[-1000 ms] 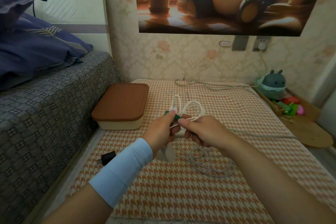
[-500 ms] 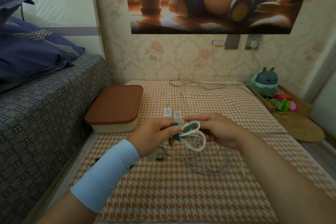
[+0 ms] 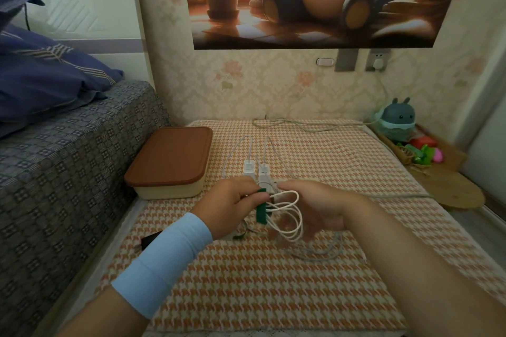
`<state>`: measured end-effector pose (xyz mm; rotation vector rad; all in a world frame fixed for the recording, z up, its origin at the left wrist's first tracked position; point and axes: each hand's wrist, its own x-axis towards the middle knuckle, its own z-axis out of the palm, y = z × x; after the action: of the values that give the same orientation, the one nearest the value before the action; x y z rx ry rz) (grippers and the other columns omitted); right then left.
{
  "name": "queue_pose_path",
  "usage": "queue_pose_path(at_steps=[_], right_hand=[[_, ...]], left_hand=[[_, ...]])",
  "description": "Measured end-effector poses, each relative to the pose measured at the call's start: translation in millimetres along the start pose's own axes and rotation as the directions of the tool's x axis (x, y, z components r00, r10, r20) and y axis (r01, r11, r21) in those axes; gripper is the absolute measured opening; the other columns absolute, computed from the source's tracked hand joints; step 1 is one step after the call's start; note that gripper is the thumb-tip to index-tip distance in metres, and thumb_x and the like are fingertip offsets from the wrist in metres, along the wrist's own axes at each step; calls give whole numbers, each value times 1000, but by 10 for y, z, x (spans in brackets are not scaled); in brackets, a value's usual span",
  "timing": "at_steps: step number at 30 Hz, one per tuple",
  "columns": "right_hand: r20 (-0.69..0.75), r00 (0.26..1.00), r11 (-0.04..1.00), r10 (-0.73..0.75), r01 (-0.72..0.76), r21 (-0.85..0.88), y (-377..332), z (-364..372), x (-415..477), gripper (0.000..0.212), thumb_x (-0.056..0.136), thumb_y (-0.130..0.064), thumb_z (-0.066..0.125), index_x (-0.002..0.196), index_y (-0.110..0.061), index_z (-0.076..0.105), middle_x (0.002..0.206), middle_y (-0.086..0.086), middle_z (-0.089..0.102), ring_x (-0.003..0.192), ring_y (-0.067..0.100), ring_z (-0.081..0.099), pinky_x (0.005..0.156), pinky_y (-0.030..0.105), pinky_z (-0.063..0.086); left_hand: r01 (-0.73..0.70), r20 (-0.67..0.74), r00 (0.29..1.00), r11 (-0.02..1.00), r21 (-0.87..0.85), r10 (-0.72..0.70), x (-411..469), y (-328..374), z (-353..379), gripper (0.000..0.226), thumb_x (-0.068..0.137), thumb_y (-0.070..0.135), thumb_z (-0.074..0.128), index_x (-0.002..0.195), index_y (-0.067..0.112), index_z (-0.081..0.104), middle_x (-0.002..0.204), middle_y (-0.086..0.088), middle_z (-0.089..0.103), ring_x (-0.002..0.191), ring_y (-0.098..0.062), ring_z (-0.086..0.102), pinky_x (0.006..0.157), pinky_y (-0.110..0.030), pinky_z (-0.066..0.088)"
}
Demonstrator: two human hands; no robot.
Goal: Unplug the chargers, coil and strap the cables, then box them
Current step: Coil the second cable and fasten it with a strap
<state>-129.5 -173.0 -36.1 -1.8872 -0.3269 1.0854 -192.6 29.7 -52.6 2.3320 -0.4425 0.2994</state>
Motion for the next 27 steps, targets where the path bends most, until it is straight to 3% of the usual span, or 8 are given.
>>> queue_pose_path(at_steps=[2, 4, 8, 13, 17, 21, 24, 27], right_hand=[[187, 977, 994, 101, -92, -58, 42, 16, -18, 79, 96, -73, 27, 127, -9, 61, 101, 17, 77, 88, 35, 71, 69, 34, 49], [219, 974, 999, 52, -48, -22, 39, 58, -24, 64, 98, -67, 33, 118, -14, 63, 95, 13, 78, 87, 33, 73, 73, 35, 54], [160, 980, 982, -119, 93, 163, 33, 11, 26, 48, 99, -49, 47, 115, -8, 68, 103, 19, 74, 92, 30, 70, 92, 45, 53], [-13, 991, 985, -132, 132, 111, 36, 0, 41, 39, 95, -40, 60, 107, -5, 74, 99, 13, 76, 81, 22, 72, 74, 35, 59], [-153, 983, 993, -97, 107, 56, 18, 15, 38, 40, 102, -40, 55, 104, -5, 74, 92, 11, 77, 76, 22, 73, 74, 38, 59], [-237, 962, 991, -135, 125, -55, -57, 93, 26, 29, 102, -23, 55, 94, -5, 76, 80, 10, 72, 68, 21, 70, 71, 40, 58], [-254, 957, 989, -139, 123, -80, -111, 90, 14, 26, 100, -15, 55, 92, -3, 77, 77, 12, 69, 62, 20, 66, 62, 34, 56], [-229, 968, 990, -102, 76, -120, -121, 73, -32, 21, 97, -10, 58, 95, -4, 78, 72, 8, 72, 59, 18, 66, 59, 32, 57]], left_hand=[[-57, -5, 998, 998, -8, 57, -6, 33, -6, 23, 97, 23, 59, 81, 13, 73, 76, 3, 60, 73, -10, 58, 72, -28, 49], [-100, -7, 995, 995, -1, 100, -14, 50, -6, 20, 97, 21, 60, 84, 15, 75, 77, 6, 60, 73, -8, 58, 71, -20, 46], [-124, -3, 992, 992, 32, 124, -33, 24, 6, 21, 95, 22, 62, 82, 13, 75, 78, 8, 57, 73, -8, 57, 69, -16, 43], [-105, 28, 994, 991, 79, 103, -39, -21, 13, 30, 95, 28, 61, 78, 7, 73, 75, 2, 55, 69, -9, 53, 66, -21, 43], [-50, 56, 997, 995, 83, 46, -34, -18, 37, 35, 97, 28, 61, 69, 7, 66, 65, 1, 52, 64, -14, 52, 64, -29, 44], [8, 24, 1000, 992, 124, -11, -21, -35, 79, 33, 98, 31, 57, 73, 12, 67, 64, 2, 59, 63, -16, 57, 64, -37, 49], [60, -44, 998, 991, 121, -55, -24, -11, 68, 24, 100, 32, 54, 83, 22, 69, 65, 8, 62, 59, -7, 59, 60, -32, 50], [84, -19, 996, 985, 152, -82, -18, 66, 58, 22, 100, 31, 52, 78, 30, 56, 60, 11, 60, 54, -1, 59, 52, -15, 41]])
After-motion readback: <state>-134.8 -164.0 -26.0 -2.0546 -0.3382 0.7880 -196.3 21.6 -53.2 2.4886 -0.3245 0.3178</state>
